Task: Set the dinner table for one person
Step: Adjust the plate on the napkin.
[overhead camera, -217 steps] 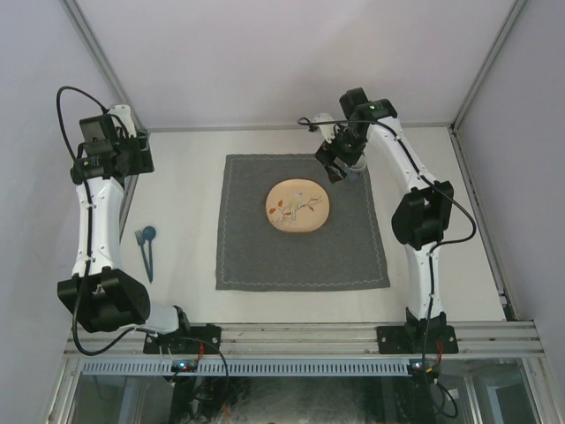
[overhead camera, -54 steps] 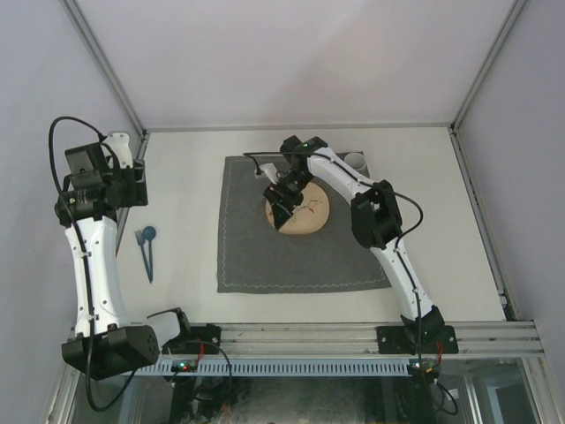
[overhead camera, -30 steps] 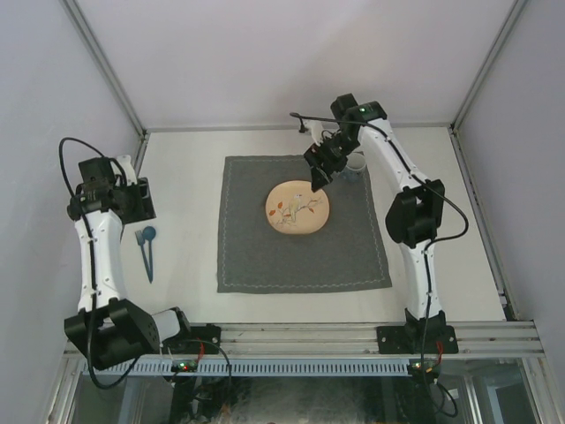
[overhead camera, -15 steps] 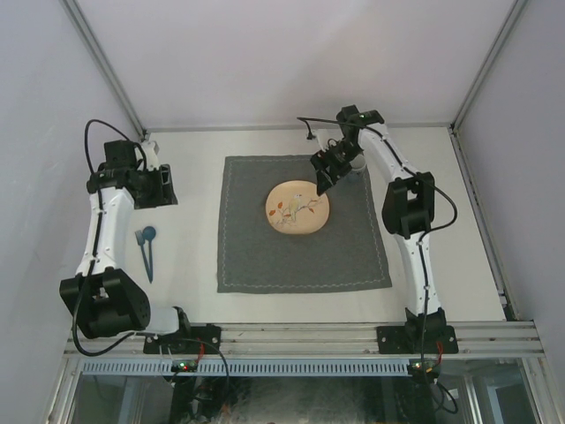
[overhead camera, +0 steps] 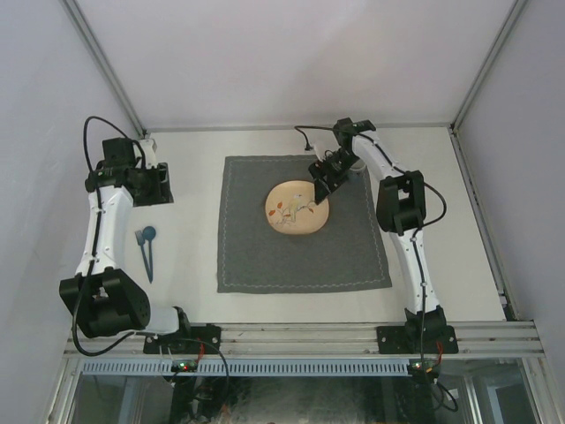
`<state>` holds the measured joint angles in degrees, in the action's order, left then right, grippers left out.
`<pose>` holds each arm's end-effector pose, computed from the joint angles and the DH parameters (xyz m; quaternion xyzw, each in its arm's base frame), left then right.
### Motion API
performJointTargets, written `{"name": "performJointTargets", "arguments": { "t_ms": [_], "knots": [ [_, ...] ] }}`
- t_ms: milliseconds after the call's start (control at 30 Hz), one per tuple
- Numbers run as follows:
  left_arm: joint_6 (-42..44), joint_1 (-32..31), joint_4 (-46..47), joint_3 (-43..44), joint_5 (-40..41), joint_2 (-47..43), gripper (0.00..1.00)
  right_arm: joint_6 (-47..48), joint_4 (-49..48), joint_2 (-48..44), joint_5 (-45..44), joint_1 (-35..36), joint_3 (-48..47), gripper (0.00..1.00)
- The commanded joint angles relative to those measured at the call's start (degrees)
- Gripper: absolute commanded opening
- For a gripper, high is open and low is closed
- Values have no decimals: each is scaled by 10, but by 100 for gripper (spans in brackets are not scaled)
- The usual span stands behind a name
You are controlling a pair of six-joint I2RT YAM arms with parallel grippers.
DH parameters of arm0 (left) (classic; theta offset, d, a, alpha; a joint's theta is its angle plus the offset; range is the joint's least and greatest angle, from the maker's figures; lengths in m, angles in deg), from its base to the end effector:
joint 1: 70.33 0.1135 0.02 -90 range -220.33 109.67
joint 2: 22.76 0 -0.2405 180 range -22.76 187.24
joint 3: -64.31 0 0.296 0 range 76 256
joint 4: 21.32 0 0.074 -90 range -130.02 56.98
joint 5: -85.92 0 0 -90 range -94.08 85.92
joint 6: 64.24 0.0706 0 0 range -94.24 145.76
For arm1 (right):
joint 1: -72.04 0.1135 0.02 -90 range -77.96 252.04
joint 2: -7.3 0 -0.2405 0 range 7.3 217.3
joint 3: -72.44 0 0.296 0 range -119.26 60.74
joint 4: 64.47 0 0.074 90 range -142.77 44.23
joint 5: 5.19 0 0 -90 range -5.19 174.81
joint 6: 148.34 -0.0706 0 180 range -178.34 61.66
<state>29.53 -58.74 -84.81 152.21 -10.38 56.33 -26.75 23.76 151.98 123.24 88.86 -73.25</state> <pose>0.3448 0.0628 0.2774 -0.0482 0.9504 -0.0114 0.3072 0.4836 0.1920 0.1286 -0.3943 0.8577 0.3233 0.0650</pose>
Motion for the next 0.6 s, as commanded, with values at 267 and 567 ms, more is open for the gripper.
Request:
{"name": "performJointTargets", "arguments": {
  "t_ms": [267,567],
  "knots": [
    [33,1,-15,85,3,15,63,32,26,-153,15,-5,10,79],
    [22,1,-27,141,15,33,61,12,-5,-268,-56,0,58,82]
  ]
}}
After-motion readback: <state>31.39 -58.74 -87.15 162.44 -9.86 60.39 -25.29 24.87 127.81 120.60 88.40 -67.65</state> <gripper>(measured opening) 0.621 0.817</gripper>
